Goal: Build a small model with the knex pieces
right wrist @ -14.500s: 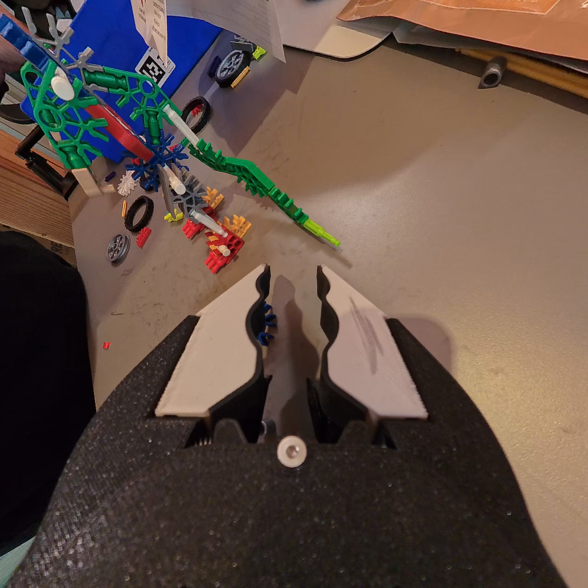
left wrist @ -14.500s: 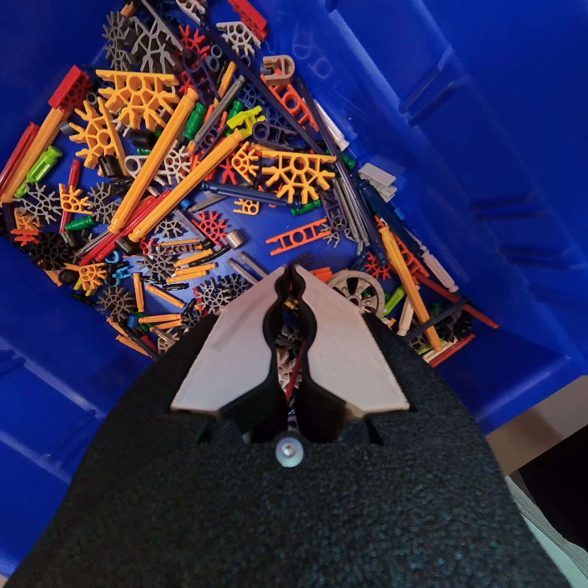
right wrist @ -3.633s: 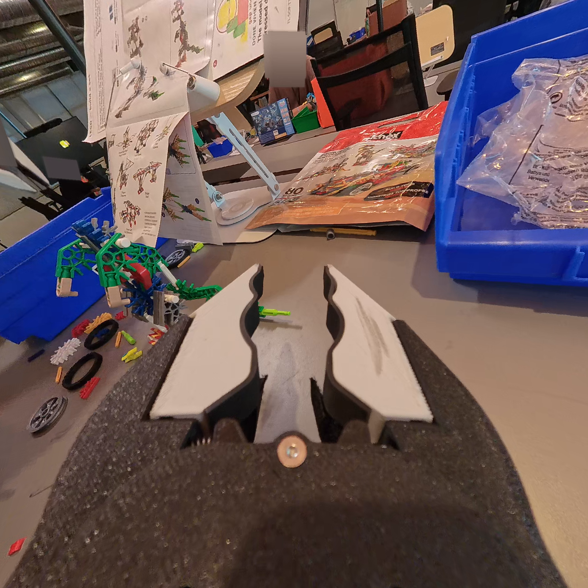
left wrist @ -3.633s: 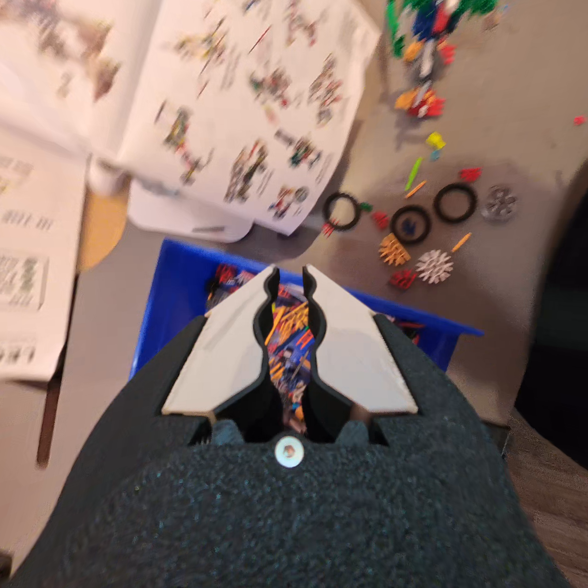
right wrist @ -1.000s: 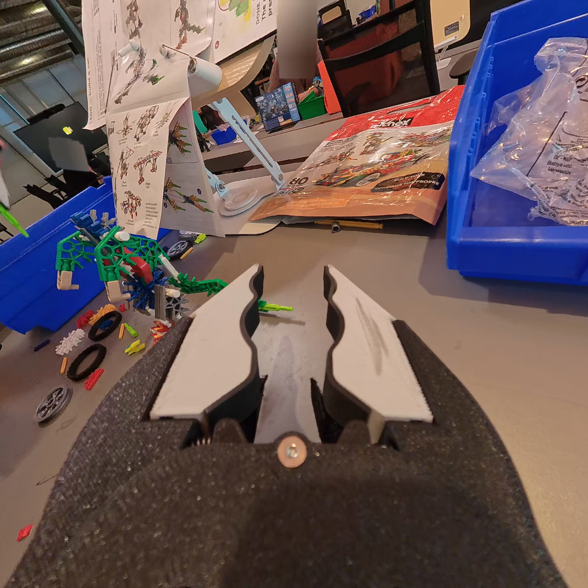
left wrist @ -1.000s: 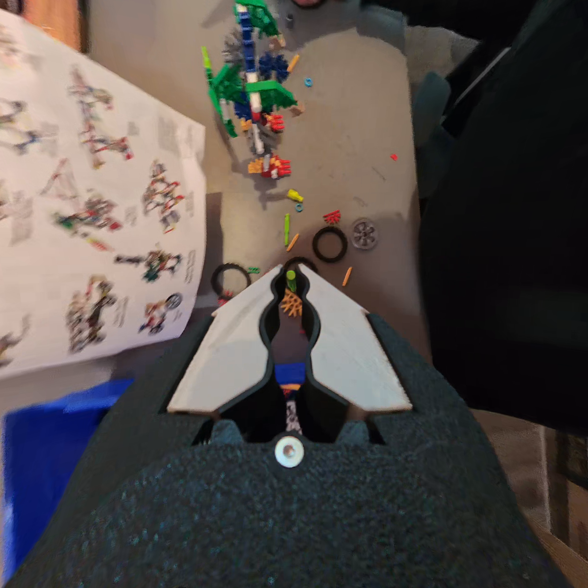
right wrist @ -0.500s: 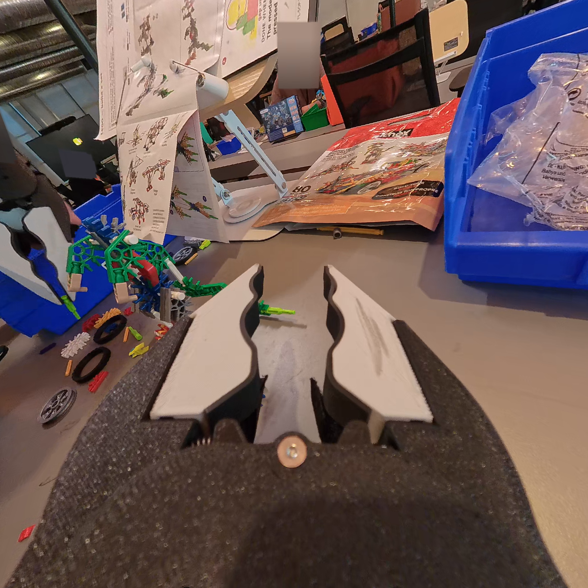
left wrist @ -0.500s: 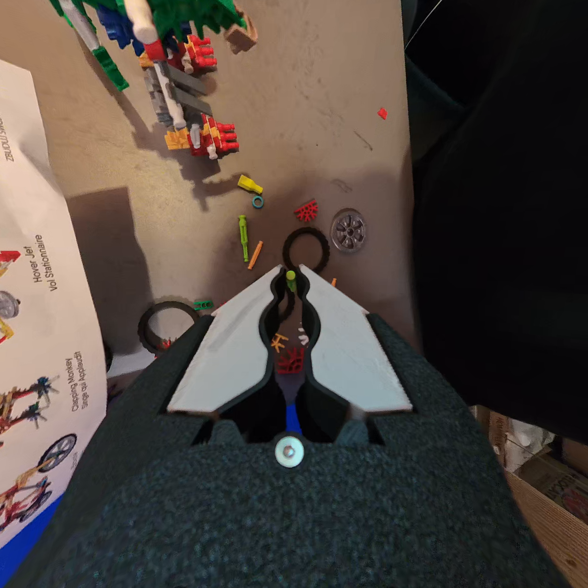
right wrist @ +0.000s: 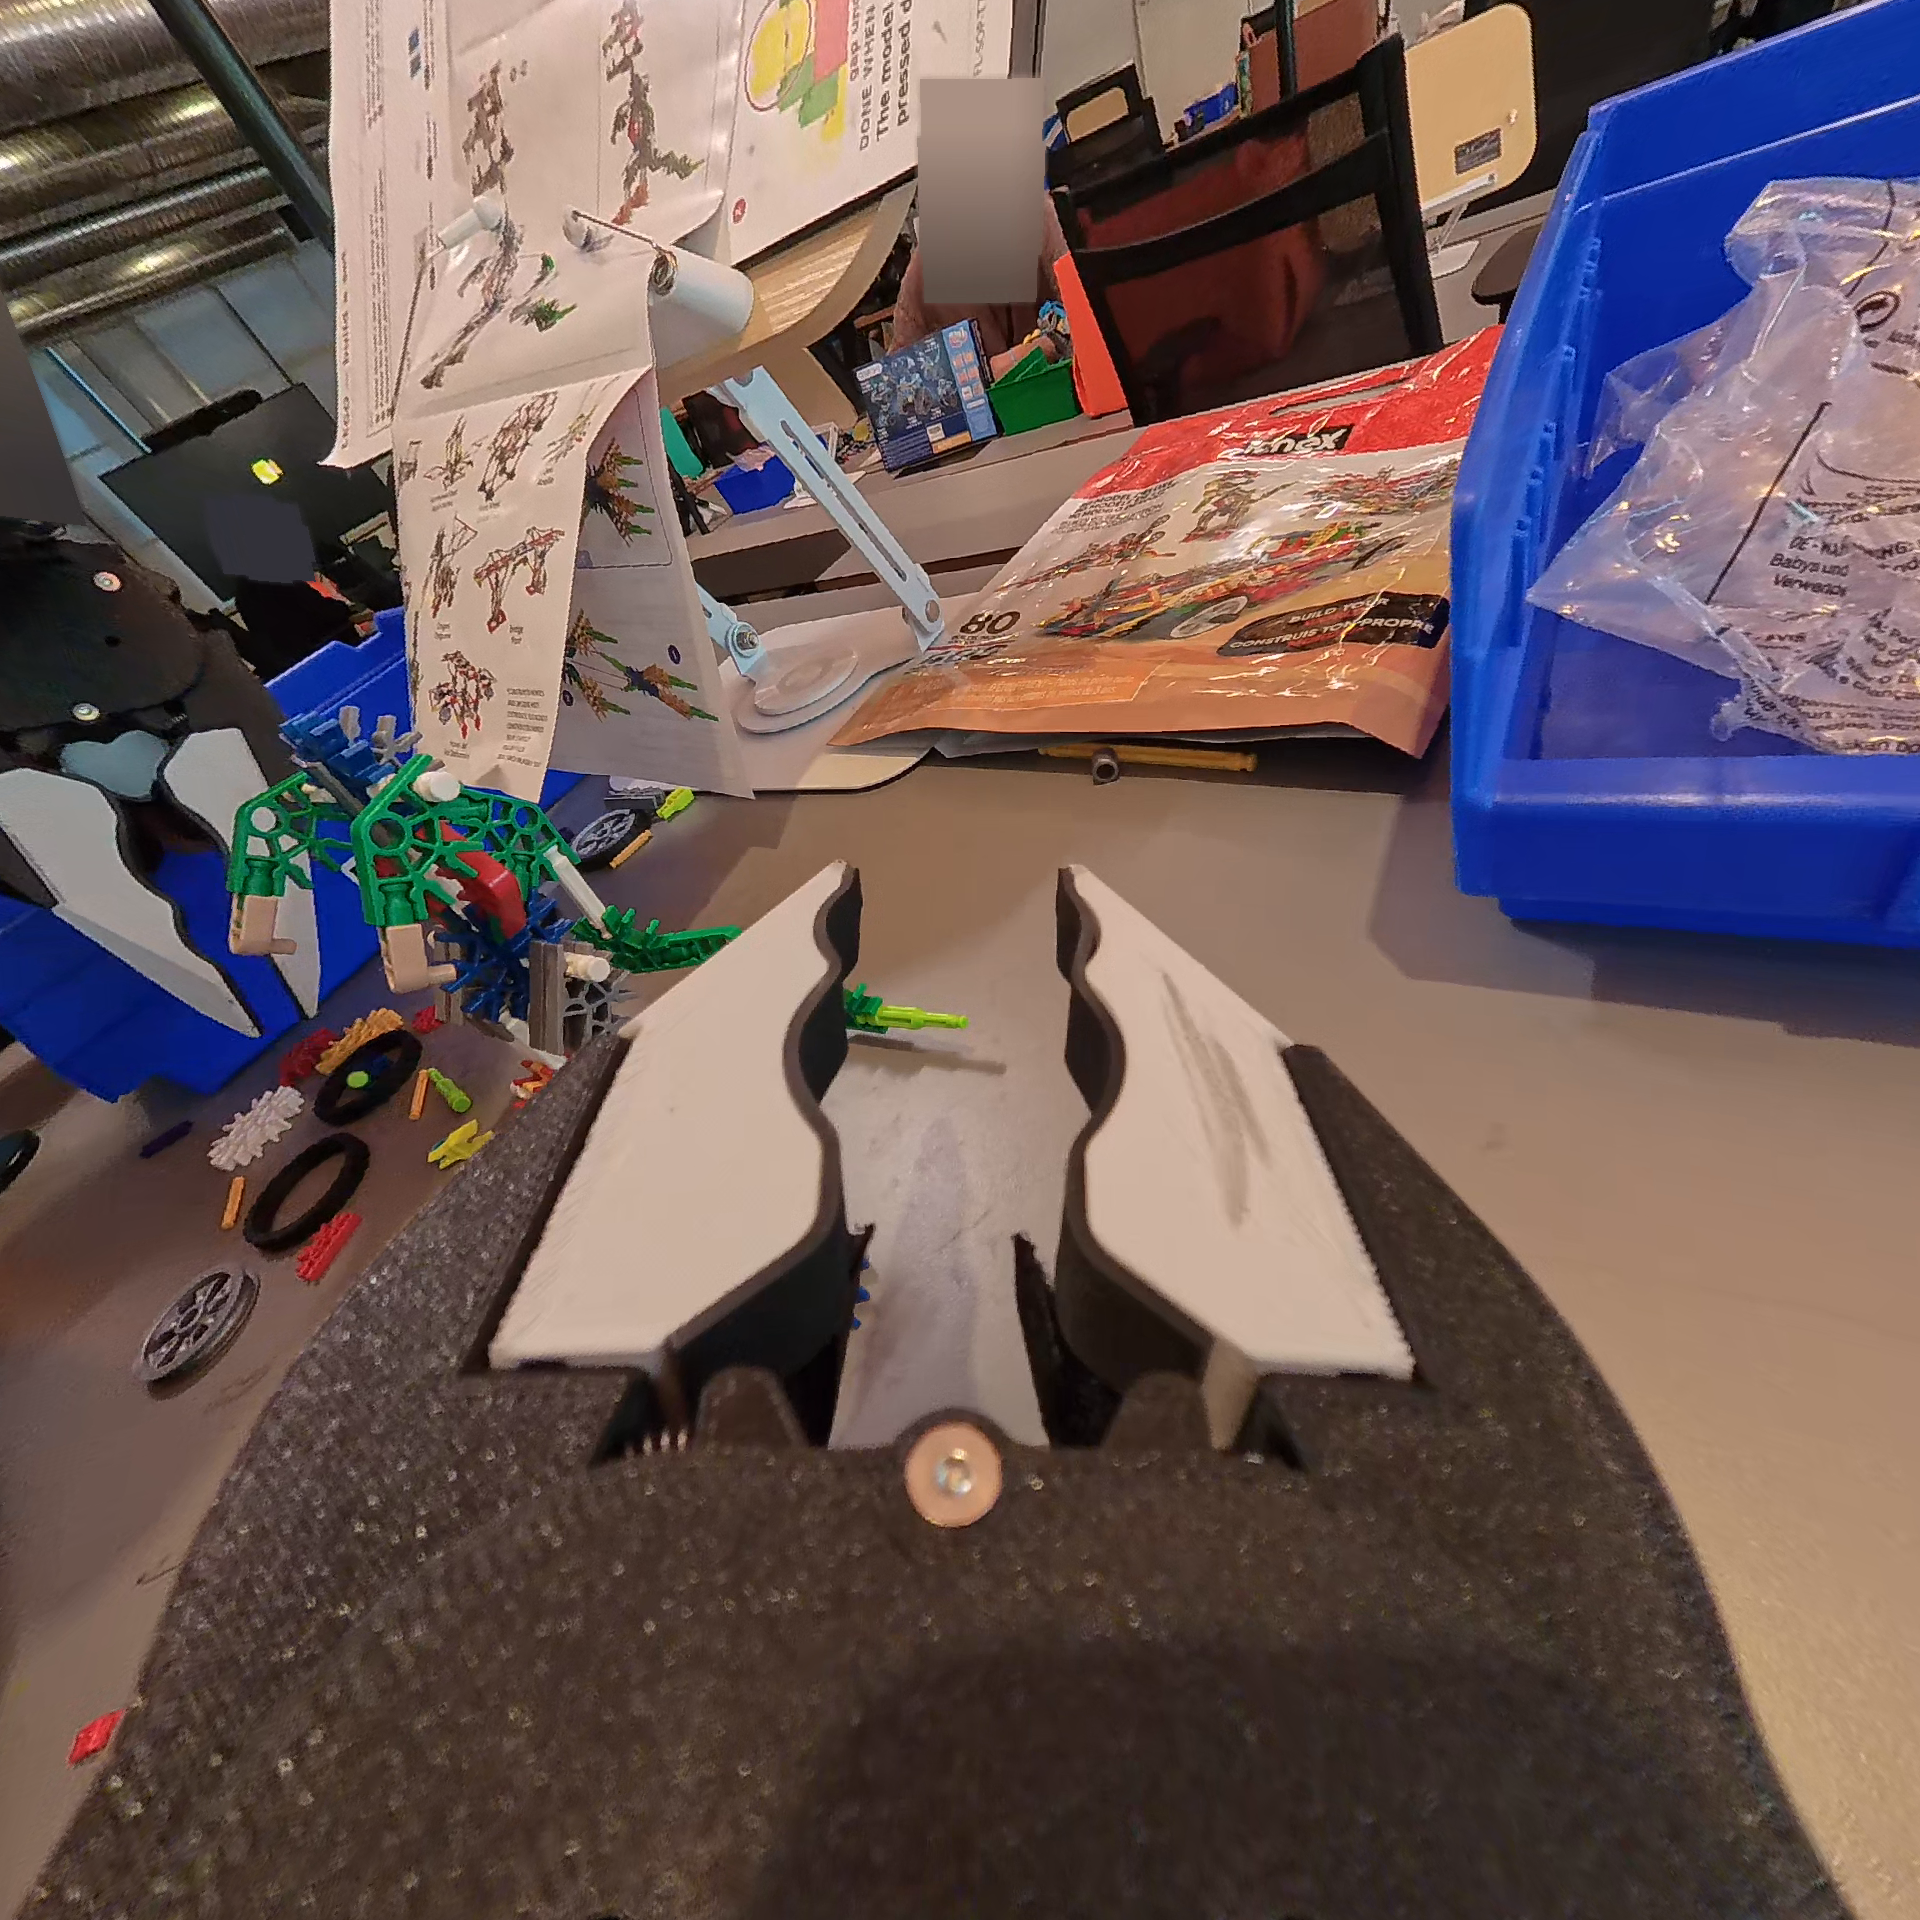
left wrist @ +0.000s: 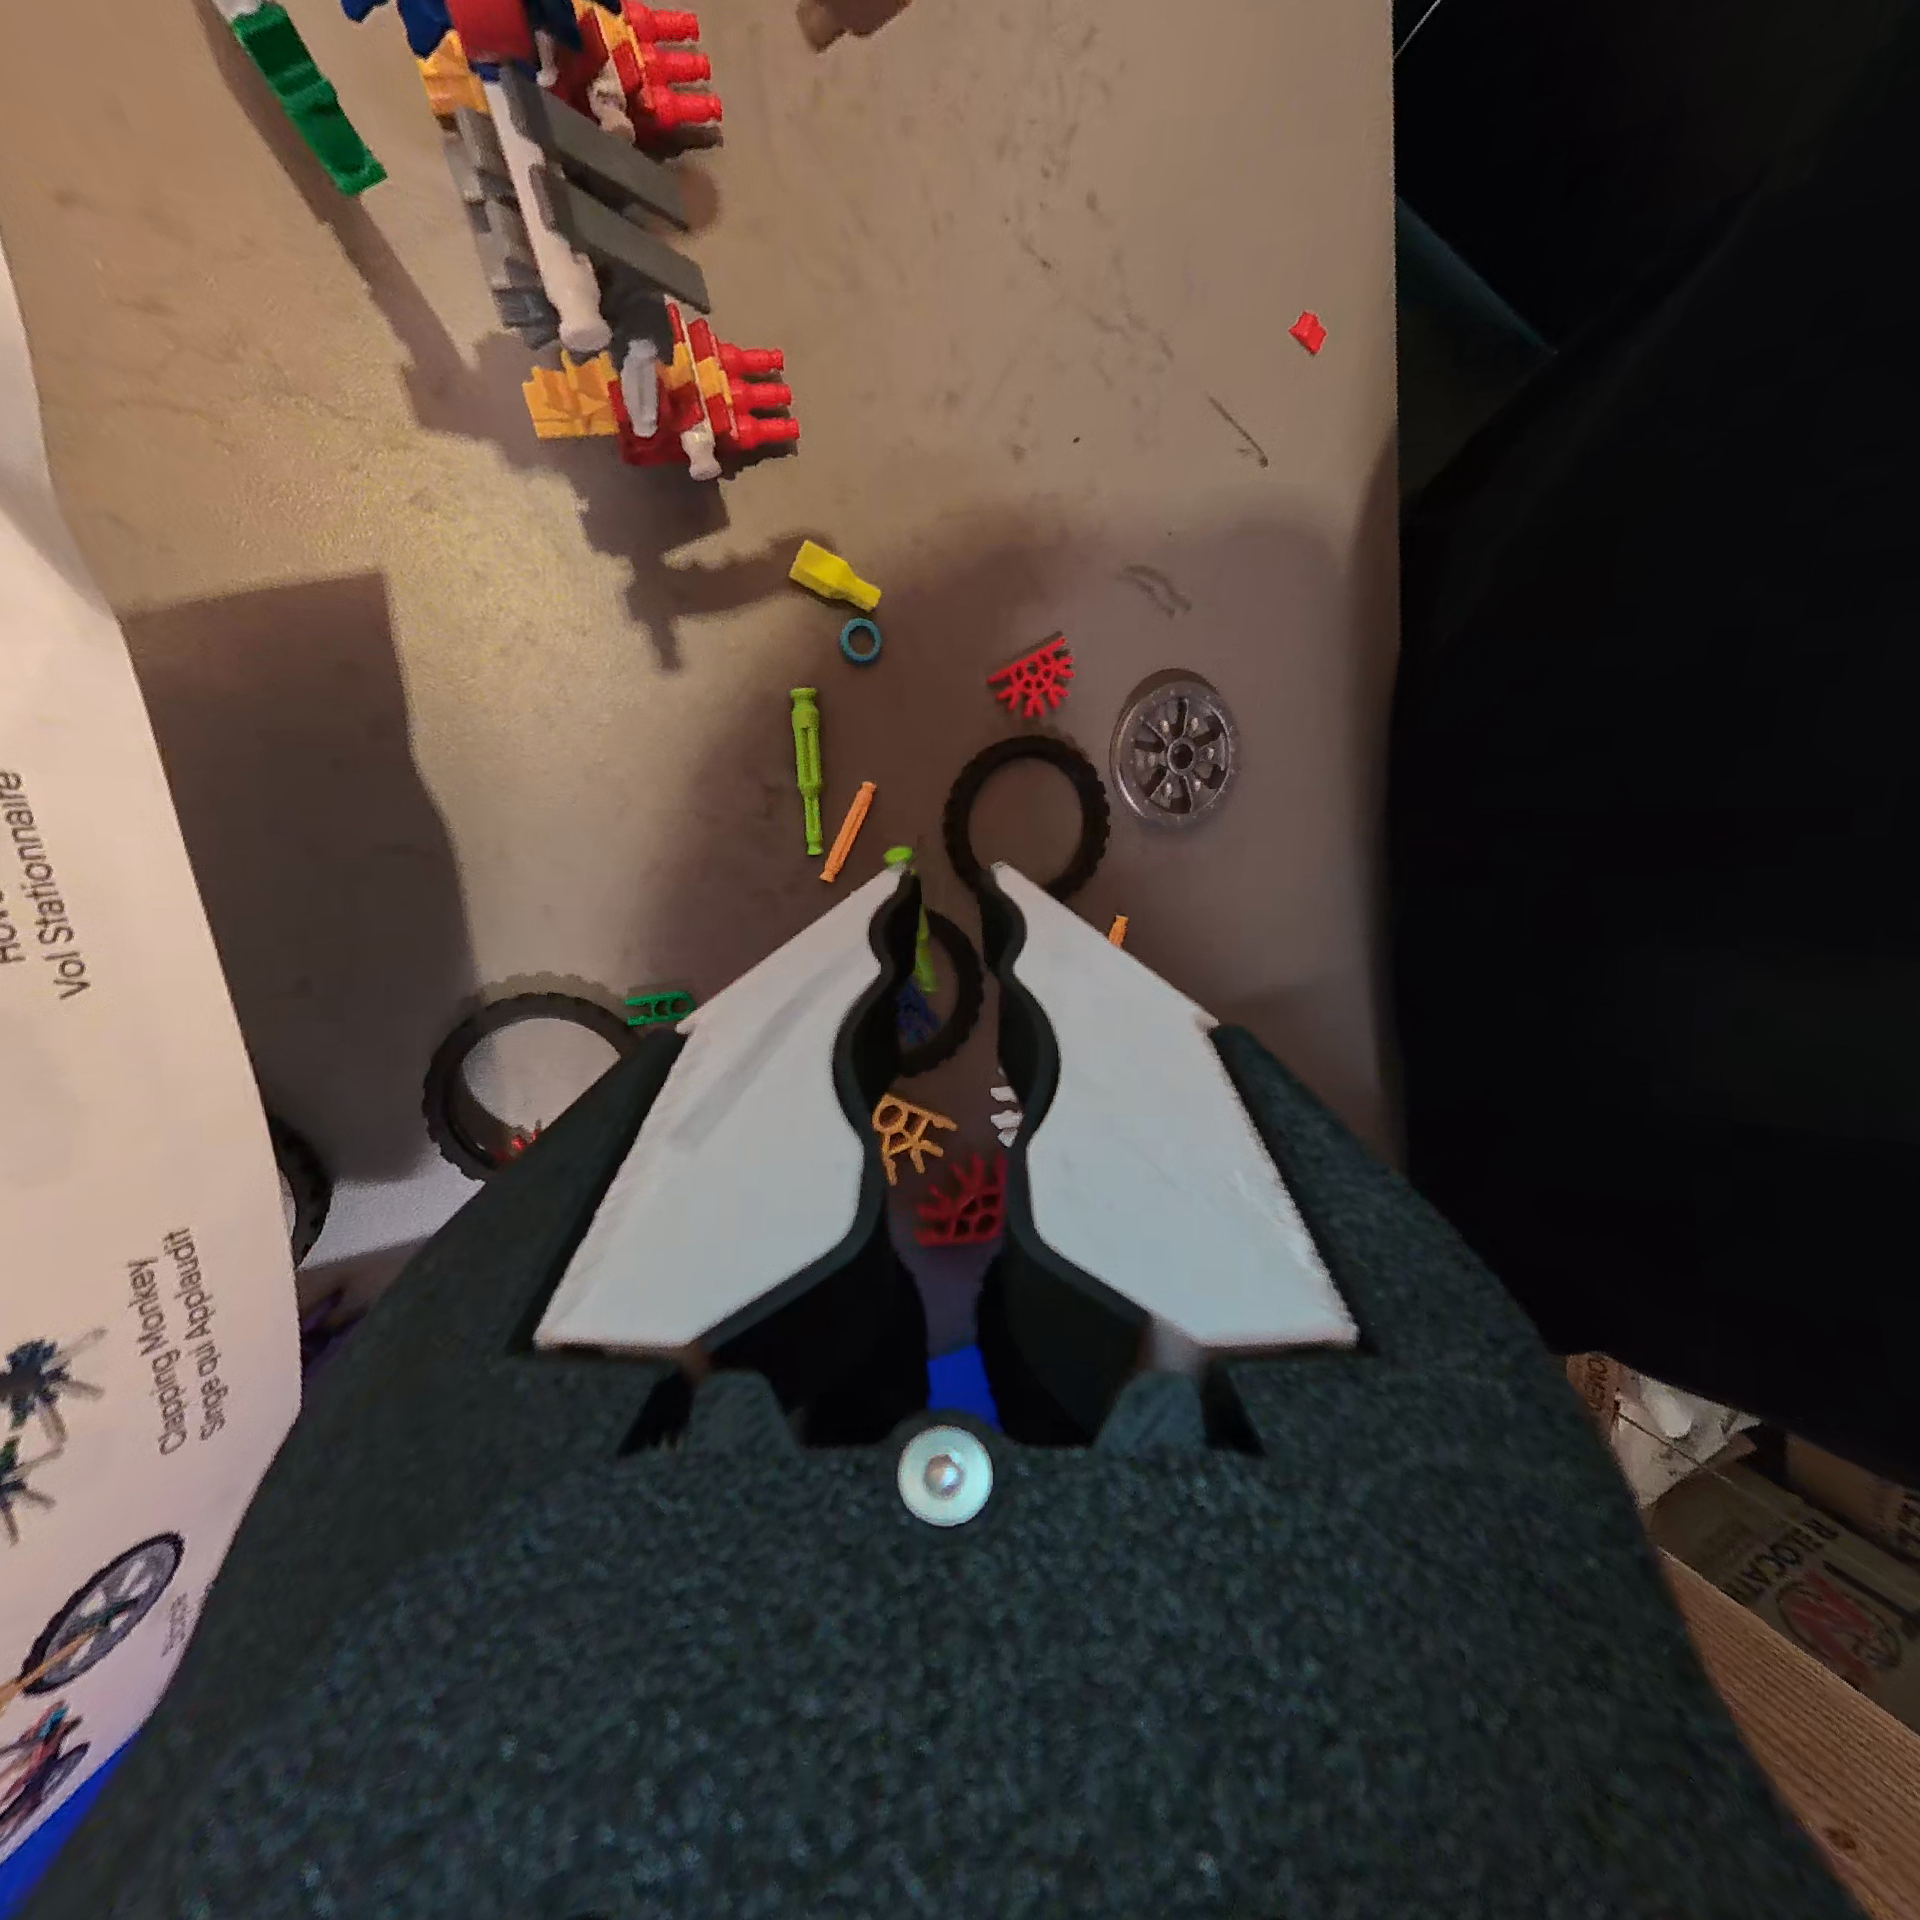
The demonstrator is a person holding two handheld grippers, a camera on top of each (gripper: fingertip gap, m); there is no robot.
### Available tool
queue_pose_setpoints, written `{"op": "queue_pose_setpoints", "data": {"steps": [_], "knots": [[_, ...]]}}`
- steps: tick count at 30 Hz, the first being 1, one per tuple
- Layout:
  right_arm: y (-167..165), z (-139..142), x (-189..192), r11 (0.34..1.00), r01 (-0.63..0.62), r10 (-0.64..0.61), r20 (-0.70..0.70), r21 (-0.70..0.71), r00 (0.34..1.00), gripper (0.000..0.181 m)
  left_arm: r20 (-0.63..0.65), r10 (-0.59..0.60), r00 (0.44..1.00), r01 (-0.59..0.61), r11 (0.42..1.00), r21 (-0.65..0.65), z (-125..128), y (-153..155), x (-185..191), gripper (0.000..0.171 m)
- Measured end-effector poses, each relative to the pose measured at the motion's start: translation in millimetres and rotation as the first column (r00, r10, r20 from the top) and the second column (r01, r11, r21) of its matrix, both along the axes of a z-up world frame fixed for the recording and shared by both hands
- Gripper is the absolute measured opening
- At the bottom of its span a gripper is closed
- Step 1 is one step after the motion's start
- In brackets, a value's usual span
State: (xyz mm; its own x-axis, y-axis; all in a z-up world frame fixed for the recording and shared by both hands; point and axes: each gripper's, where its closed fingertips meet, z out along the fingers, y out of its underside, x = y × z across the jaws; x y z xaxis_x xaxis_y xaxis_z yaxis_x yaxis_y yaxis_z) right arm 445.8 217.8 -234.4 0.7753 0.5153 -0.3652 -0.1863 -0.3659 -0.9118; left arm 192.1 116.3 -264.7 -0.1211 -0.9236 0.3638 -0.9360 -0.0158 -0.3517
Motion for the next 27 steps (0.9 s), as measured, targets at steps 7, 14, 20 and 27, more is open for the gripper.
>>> {"op": "queue_pose_setpoints", "data": {"steps": [7,14,20,27], "knots": [[-0.2,0.5,0.3,1.000,0.001,-0.001,-0.001,0.003,1.000,0.037,0.026,0.017,1.000,-0.017,1.000,0.009,5.4,-1.3,3.5,0.014],[-0.3,0.6,0.6,1.000,0.002,-0.002,-0.002,0.004,1.000,0.038,0.091,0.055,0.994,-0.059,0.997,0.047,27.3,8.1,0.2,0.015],[-0.3,0.5,0.6,1.000,0.002,-0.002,-0.001,0.004,1.000,0.038,0.149,0.156,0.976,-0.168,0.983,0.073,56.3,27.9,-24.0,0.016],[0.3,-0.7,0.0,1.000,0.001,-0.001,0.003,-0.004,1.000,0.038,0.173,0.299,0.938,-0.318,0.943,0.096,78.4,44.9,-67.1,0.016]]}}
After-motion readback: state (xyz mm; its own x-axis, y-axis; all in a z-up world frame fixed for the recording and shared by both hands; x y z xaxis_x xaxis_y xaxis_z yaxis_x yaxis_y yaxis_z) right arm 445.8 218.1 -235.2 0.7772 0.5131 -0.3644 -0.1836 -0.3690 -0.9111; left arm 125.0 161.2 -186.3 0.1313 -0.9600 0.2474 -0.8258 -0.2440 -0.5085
